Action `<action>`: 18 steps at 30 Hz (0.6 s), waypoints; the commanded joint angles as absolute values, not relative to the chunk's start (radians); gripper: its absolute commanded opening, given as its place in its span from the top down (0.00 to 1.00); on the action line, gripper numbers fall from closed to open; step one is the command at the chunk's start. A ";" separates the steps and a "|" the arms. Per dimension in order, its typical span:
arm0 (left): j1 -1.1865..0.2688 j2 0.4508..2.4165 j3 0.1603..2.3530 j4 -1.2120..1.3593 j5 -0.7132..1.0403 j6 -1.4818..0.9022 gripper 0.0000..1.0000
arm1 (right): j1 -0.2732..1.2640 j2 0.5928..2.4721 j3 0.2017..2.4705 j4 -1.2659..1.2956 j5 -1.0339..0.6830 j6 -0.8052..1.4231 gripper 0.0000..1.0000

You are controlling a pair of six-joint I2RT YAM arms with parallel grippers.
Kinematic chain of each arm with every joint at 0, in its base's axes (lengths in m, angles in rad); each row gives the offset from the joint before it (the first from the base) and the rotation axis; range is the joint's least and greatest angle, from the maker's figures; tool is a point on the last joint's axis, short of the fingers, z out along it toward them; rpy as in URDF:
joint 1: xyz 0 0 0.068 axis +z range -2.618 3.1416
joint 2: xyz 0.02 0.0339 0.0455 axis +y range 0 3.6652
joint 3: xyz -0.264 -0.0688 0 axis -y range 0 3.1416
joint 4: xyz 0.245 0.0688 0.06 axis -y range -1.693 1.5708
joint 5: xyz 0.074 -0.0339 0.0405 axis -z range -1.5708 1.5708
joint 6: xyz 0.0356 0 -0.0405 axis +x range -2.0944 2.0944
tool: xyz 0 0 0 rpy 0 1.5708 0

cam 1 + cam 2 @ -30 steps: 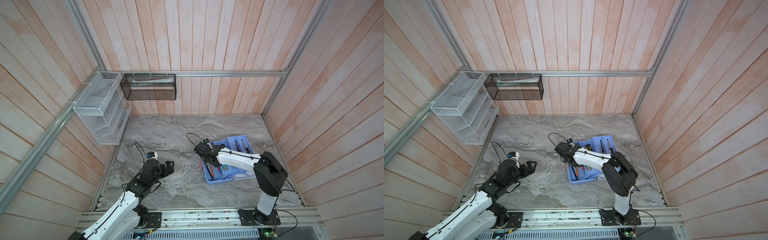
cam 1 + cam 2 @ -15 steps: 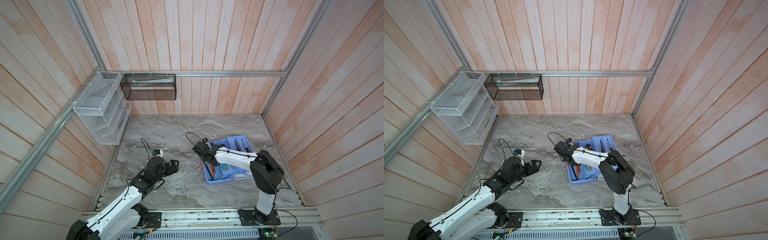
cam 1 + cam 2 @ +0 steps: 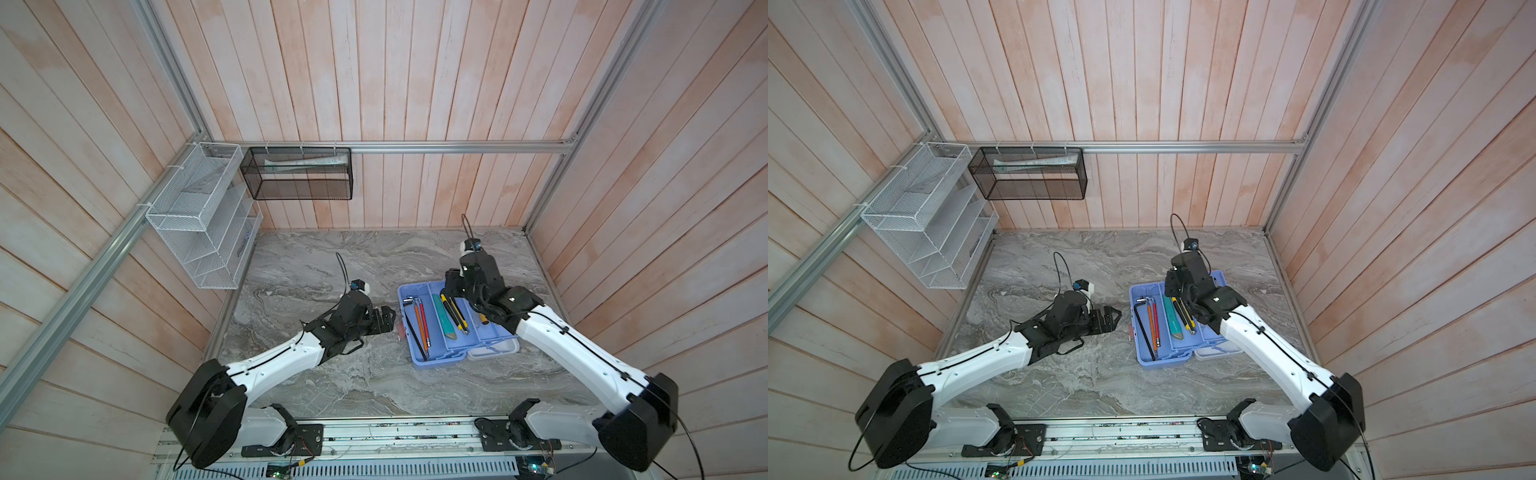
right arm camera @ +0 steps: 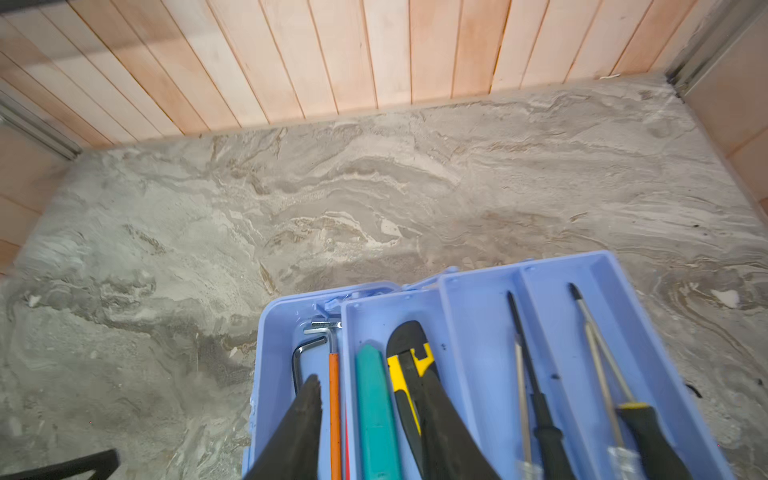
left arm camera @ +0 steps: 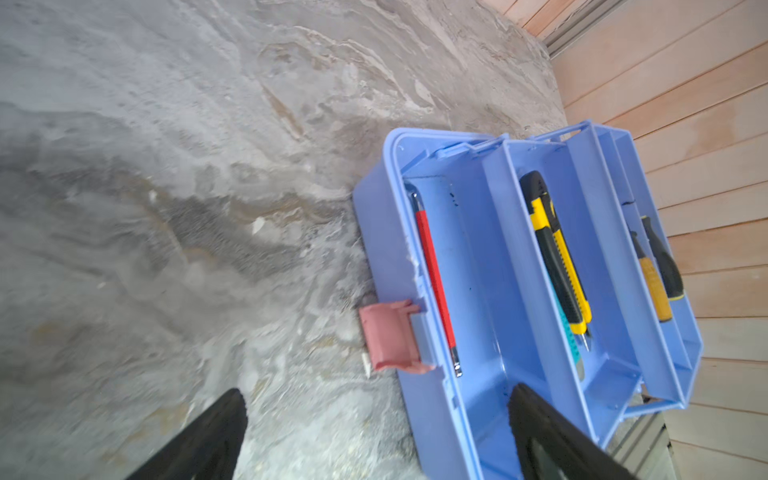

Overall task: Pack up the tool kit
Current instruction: 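Grip the pink latch with the left gripper while the right grasps the lid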

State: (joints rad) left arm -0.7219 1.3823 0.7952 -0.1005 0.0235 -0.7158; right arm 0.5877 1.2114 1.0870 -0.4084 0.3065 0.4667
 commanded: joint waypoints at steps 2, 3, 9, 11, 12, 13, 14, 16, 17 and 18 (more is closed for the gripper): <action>-0.755 1.513 0.906 -0.135 0.038 -0.667 0.00 | 0.534 1.145 1.040 -0.413 0.251 0.424 0.60; -0.760 1.543 0.926 -0.136 0.045 -0.660 0.00 | 0.521 1.129 1.035 -0.426 0.253 0.419 0.60; -0.775 1.704 1.052 -0.227 0.042 -0.623 0.00 | 0.465 1.052 0.986 -0.444 0.217 0.423 0.60; -0.776 1.745 1.081 -0.259 0.025 -0.614 0.00 | 0.440 1.033 0.968 -0.430 0.171 0.429 0.59; -0.775 1.759 1.087 -0.268 0.016 -0.611 0.00 | 0.424 1.023 0.959 -0.420 0.140 0.432 0.59; -0.775 1.769 1.092 -0.273 0.010 -0.604 0.00 | 0.414 1.018 0.953 -0.415 0.119 0.434 0.60; -0.775 1.780 1.098 -0.286 0.001 -0.599 0.00 | 0.405 1.014 0.950 -0.412 0.106 0.435 0.60; -0.773 1.791 1.110 -0.320 -0.018 -0.594 0.00 | 0.391 1.012 0.951 -0.417 0.091 0.430 0.60; -0.771 1.791 1.107 -0.334 -0.033 -0.594 0.00 | 0.384 1.012 0.951 -0.422 0.089 0.428 0.60; -0.767 1.786 1.098 -0.344 -0.045 -0.594 0.00 | 0.374 1.011 0.950 -0.423 0.084 0.425 0.59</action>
